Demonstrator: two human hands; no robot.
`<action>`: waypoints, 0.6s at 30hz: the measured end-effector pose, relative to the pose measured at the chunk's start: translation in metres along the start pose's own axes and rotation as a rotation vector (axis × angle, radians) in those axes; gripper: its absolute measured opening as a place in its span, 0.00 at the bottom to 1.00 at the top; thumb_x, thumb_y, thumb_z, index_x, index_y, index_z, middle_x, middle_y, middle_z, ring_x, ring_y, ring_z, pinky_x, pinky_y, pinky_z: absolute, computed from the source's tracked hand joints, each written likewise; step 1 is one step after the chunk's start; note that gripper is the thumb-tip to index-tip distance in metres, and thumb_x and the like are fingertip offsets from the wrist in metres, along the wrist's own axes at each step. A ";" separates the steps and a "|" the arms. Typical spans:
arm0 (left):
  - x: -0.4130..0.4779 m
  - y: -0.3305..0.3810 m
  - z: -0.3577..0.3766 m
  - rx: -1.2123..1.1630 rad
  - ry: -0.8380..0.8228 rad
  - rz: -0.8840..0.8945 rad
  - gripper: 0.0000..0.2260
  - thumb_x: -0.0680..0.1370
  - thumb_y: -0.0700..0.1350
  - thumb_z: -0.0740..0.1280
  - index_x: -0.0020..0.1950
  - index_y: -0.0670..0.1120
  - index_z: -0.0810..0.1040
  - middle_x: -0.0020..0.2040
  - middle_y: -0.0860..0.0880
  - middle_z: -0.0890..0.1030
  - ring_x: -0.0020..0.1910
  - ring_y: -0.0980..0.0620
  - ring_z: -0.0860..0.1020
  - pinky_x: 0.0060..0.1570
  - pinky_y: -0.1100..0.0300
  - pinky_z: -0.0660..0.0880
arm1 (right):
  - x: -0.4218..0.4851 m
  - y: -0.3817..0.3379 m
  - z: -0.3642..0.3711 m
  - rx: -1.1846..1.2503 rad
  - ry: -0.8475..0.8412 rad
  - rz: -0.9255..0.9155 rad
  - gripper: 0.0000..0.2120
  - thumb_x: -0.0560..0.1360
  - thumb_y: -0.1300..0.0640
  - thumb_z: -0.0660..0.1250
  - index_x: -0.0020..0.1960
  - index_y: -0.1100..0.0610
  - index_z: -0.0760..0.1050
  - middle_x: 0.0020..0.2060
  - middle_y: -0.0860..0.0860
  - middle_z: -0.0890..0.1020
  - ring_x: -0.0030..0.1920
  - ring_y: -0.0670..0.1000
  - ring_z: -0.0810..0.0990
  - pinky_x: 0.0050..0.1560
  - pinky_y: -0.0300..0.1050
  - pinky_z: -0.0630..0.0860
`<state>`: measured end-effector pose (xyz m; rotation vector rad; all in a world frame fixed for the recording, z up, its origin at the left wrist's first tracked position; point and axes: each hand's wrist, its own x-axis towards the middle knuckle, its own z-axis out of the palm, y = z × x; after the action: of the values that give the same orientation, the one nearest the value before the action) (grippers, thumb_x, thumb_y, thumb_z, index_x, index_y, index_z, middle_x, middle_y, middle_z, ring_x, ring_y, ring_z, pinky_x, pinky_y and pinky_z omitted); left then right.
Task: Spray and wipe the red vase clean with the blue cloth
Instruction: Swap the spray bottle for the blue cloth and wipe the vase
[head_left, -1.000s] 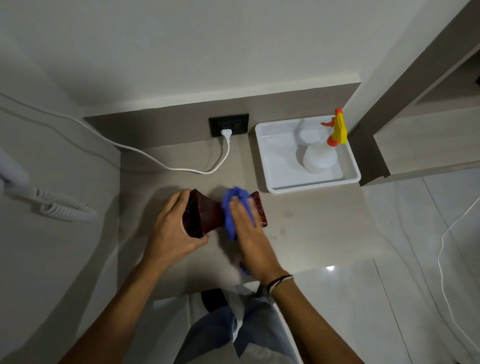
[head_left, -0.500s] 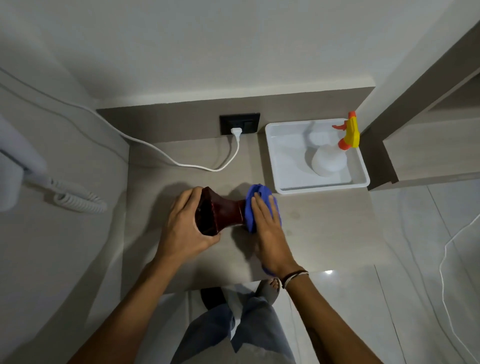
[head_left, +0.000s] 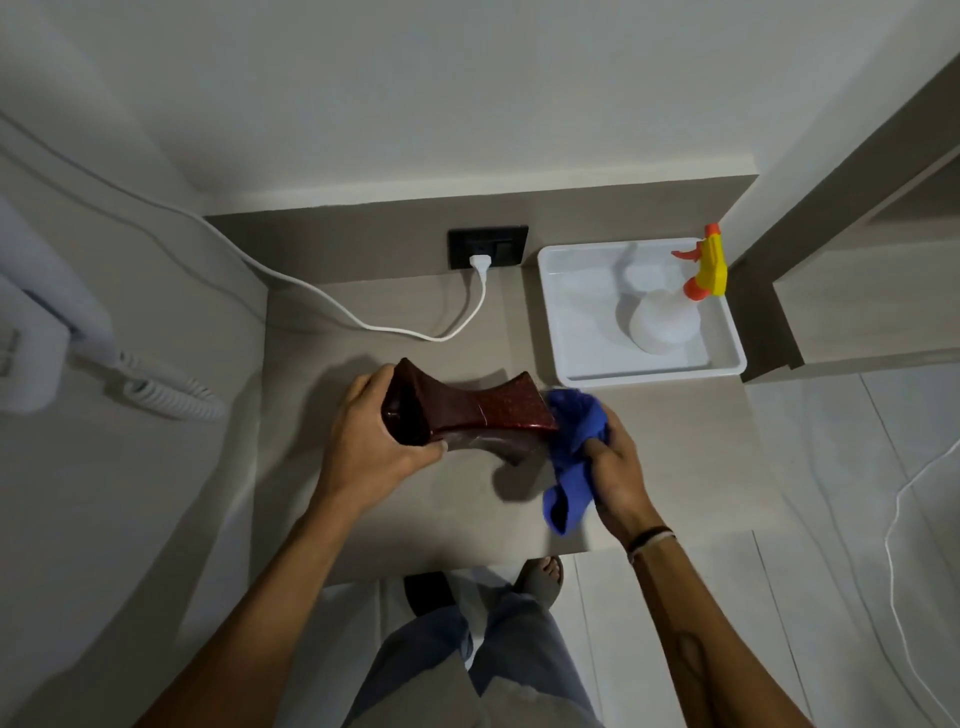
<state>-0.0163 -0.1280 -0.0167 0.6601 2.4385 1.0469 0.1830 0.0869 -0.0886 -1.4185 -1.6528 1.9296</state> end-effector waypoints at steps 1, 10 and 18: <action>0.002 0.001 -0.002 -0.053 0.002 -0.062 0.35 0.57 0.60 0.82 0.64 0.66 0.79 0.56 0.63 0.82 0.58 0.57 0.82 0.62 0.50 0.81 | -0.003 0.002 -0.002 0.126 -0.008 0.088 0.32 0.78 0.77 0.55 0.75 0.54 0.76 0.70 0.61 0.83 0.67 0.62 0.84 0.65 0.55 0.84; 0.008 0.014 -0.014 0.150 -0.265 -0.015 0.58 0.61 0.82 0.73 0.82 0.78 0.43 0.89 0.50 0.55 0.84 0.42 0.63 0.76 0.35 0.69 | -0.004 -0.011 0.031 0.338 -0.048 0.240 0.21 0.77 0.76 0.54 0.63 0.67 0.79 0.55 0.66 0.82 0.53 0.66 0.81 0.59 0.64 0.82; 0.005 0.008 -0.006 0.405 -0.089 0.295 0.53 0.68 0.51 0.85 0.85 0.40 0.61 0.85 0.41 0.66 0.84 0.40 0.64 0.82 0.45 0.62 | 0.002 -0.022 0.034 0.150 -0.044 0.141 0.22 0.78 0.76 0.54 0.61 0.63 0.80 0.56 0.63 0.83 0.56 0.65 0.82 0.59 0.62 0.83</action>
<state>-0.0209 -0.1236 -0.0078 1.1997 2.5451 0.6007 0.1475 0.0745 -0.0744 -1.4796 -1.4255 2.1260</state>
